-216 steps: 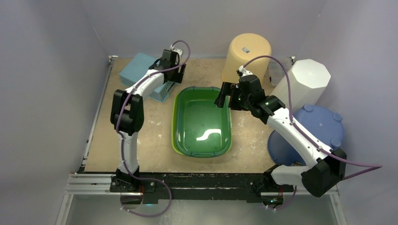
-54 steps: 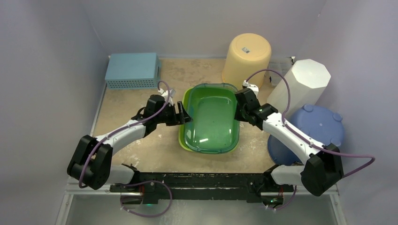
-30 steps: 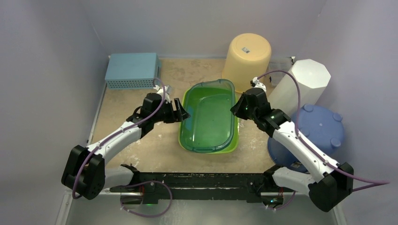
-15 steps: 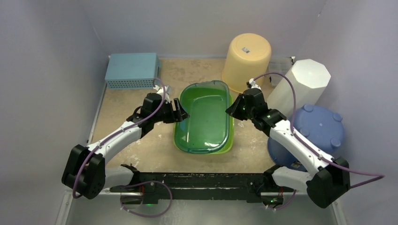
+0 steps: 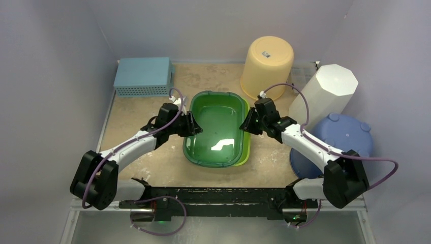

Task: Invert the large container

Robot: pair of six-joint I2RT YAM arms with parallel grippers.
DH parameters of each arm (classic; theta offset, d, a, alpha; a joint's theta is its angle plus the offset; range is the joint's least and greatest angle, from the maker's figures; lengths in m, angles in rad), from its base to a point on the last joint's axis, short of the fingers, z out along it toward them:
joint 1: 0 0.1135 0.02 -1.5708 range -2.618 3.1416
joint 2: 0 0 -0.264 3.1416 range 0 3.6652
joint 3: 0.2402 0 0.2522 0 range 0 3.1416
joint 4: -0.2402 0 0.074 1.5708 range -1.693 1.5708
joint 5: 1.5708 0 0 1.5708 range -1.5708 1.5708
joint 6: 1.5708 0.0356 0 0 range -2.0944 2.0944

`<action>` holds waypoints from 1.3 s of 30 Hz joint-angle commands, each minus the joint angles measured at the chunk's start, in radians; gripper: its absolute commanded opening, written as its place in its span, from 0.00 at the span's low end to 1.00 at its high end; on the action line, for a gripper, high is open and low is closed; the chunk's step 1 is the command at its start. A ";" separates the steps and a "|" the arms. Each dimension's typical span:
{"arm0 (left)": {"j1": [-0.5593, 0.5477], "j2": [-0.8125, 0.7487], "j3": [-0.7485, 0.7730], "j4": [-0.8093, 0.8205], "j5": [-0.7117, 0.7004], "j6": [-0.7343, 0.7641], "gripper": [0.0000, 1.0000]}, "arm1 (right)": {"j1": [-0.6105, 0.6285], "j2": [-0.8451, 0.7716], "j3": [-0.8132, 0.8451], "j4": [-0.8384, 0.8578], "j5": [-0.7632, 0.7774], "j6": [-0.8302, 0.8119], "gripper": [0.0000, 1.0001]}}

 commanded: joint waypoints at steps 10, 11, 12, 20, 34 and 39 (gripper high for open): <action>-0.003 0.014 0.003 0.028 0.023 0.012 0.35 | 0.005 0.112 -0.019 0.047 0.000 -0.024 0.41; -0.003 0.012 0.005 0.028 0.025 0.013 0.35 | 0.006 0.117 -0.014 0.049 0.002 -0.028 0.41; -0.005 0.012 0.008 0.028 0.027 0.011 0.35 | 0.005 0.123 -0.008 0.049 0.009 -0.035 0.41; -0.011 -0.023 0.102 -0.009 0.038 0.001 0.43 | 0.007 0.160 0.057 -0.007 0.145 -0.089 0.24; -0.012 -0.210 0.158 -0.166 -0.176 0.003 0.72 | 0.004 -0.033 0.017 0.051 0.068 0.018 0.00; -0.011 -0.309 0.074 -0.117 -0.205 -0.072 0.81 | -0.001 -0.103 0.008 0.058 0.063 0.046 0.00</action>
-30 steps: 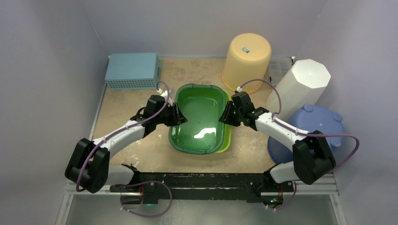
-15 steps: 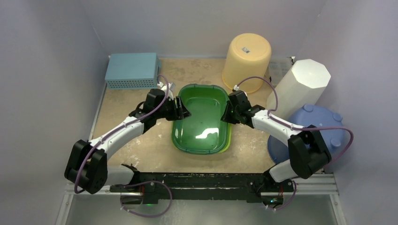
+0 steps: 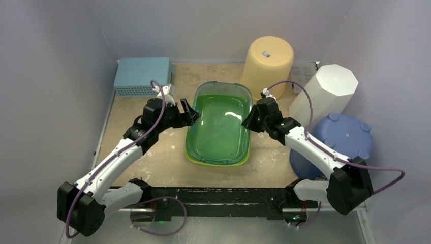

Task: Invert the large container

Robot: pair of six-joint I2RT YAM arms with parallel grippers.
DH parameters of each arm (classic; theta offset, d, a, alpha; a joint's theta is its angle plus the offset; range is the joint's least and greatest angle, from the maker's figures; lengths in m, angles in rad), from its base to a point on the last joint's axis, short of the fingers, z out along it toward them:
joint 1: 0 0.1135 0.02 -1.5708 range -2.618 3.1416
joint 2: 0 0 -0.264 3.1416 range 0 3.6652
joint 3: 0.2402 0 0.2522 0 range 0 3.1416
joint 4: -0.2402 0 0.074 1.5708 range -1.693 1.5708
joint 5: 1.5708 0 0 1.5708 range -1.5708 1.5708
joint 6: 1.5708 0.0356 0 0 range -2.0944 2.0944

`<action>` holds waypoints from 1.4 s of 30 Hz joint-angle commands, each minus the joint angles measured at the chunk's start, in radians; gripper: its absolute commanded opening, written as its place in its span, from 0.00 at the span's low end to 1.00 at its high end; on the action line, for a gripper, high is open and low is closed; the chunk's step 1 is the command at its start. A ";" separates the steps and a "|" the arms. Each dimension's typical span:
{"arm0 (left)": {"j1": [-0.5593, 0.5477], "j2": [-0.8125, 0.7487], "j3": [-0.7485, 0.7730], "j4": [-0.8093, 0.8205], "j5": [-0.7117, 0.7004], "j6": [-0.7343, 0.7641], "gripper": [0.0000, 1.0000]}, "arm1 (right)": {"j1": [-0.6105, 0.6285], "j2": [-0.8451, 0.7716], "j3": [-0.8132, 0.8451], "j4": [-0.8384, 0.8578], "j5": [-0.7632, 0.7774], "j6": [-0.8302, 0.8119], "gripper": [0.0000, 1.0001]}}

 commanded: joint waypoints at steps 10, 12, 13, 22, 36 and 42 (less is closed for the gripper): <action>-0.003 -0.123 -0.069 0.058 0.020 -0.080 0.79 | -0.039 -0.070 -0.012 0.107 -0.135 0.090 0.00; -0.003 -0.109 -0.061 0.053 0.043 -0.076 0.76 | -0.039 -0.065 -0.016 0.125 -0.164 0.083 0.00; -0.003 -0.101 -0.057 0.053 0.055 -0.073 0.75 | -0.040 -0.063 -0.014 0.134 -0.179 0.073 0.00; 0.053 -0.067 -0.005 0.045 0.143 -0.065 0.67 | -0.041 -0.064 -0.027 0.177 -0.254 0.000 0.00; 0.204 -0.044 -0.031 0.248 0.483 -0.187 0.25 | -0.041 -0.034 -0.045 0.223 -0.372 -0.050 0.00; 0.203 -0.017 -0.042 0.269 0.539 -0.193 0.30 | -0.041 -0.033 -0.049 0.256 -0.415 -0.060 0.00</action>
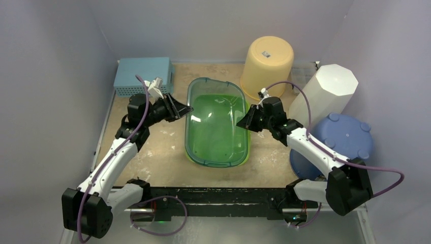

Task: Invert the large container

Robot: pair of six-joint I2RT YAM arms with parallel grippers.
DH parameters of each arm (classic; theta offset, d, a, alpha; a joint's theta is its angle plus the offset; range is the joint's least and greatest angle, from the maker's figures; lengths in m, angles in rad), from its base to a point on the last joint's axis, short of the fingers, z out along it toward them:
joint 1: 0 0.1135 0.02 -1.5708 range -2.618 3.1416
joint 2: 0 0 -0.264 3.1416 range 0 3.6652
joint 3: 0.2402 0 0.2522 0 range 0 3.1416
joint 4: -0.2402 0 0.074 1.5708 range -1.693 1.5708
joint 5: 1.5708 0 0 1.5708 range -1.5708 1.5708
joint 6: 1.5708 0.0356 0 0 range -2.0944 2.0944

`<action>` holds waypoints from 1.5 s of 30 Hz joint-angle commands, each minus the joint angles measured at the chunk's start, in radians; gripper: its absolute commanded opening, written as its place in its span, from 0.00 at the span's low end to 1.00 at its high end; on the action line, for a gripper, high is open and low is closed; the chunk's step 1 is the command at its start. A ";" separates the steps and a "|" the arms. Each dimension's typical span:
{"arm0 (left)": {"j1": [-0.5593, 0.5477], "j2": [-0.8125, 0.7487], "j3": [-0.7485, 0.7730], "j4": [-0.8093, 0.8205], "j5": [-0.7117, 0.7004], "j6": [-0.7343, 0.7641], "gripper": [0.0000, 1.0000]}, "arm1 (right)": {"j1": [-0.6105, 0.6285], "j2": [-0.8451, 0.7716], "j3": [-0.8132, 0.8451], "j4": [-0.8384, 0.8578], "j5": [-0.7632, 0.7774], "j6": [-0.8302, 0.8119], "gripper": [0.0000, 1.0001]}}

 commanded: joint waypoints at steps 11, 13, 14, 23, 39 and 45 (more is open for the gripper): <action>-0.012 0.050 0.035 -0.110 0.059 0.102 0.07 | 0.015 -0.020 0.028 0.109 -0.123 -0.038 0.00; -0.012 0.052 0.036 -0.103 0.071 0.105 0.00 | 0.015 -0.017 0.034 0.107 -0.128 -0.049 0.00; -0.014 0.049 0.036 -0.094 0.077 0.104 0.00 | 0.015 -0.015 0.038 0.106 -0.136 -0.052 0.00; -0.015 -0.014 0.066 -0.056 0.031 0.084 0.00 | 0.015 0.025 0.042 0.050 -0.170 -0.032 0.24; -0.013 -0.027 0.252 -0.207 -0.140 0.158 0.00 | 0.015 -0.058 0.077 -0.001 -0.084 0.005 0.82; -0.012 -0.022 0.319 -0.277 -0.185 0.205 0.00 | 0.015 -0.050 0.111 -0.019 -0.124 -0.061 0.85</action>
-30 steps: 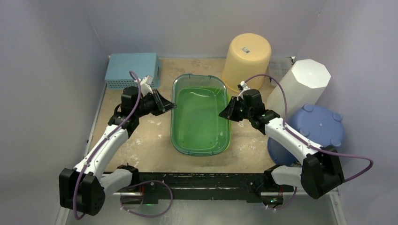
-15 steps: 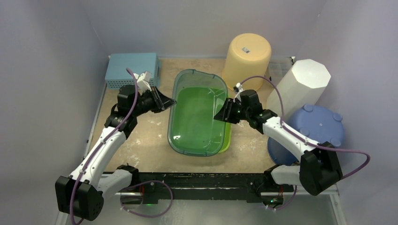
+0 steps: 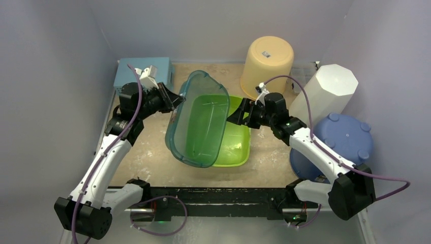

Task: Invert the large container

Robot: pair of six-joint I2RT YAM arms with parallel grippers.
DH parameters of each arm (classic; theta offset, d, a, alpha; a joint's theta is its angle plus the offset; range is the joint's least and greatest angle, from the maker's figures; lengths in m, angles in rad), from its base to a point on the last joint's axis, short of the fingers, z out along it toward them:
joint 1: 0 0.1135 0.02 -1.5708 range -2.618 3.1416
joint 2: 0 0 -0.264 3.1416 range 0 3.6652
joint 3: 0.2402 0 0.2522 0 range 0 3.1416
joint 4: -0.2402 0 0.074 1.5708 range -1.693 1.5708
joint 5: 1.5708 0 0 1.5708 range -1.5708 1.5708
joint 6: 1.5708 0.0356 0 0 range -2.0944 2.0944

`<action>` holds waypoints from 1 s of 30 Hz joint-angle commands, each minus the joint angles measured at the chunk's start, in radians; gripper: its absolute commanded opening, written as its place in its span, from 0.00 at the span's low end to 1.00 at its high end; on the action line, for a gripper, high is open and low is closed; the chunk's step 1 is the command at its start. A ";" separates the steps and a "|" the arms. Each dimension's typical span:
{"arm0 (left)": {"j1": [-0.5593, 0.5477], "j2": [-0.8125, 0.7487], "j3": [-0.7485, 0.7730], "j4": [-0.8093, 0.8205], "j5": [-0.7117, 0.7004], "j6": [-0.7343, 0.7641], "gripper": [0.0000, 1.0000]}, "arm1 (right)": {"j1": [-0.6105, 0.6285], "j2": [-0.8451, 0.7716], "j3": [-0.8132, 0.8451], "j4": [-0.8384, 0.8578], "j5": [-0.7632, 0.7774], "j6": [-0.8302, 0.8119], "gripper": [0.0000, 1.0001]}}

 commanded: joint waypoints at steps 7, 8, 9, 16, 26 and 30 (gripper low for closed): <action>-0.003 0.004 0.090 -0.058 -0.041 0.075 0.00 | 0.004 0.038 0.067 0.041 -0.077 -0.093 0.86; -0.003 0.002 0.083 -0.061 -0.044 0.075 0.00 | 0.004 0.064 0.067 0.048 -0.080 -0.093 0.86; -0.003 0.000 0.078 -0.064 -0.048 0.075 0.00 | 0.004 0.090 0.069 0.051 -0.079 -0.091 0.86; -0.003 -0.014 0.038 -0.073 -0.064 0.077 0.00 | 0.016 0.295 0.073 0.173 -0.124 -0.020 0.85; -0.004 -0.017 -0.008 -0.060 -0.060 0.069 0.00 | 0.045 0.513 0.159 0.262 -0.143 0.067 0.62; -0.003 -0.020 -0.018 -0.056 -0.060 0.062 0.00 | 0.046 0.538 0.161 0.291 -0.157 0.095 0.24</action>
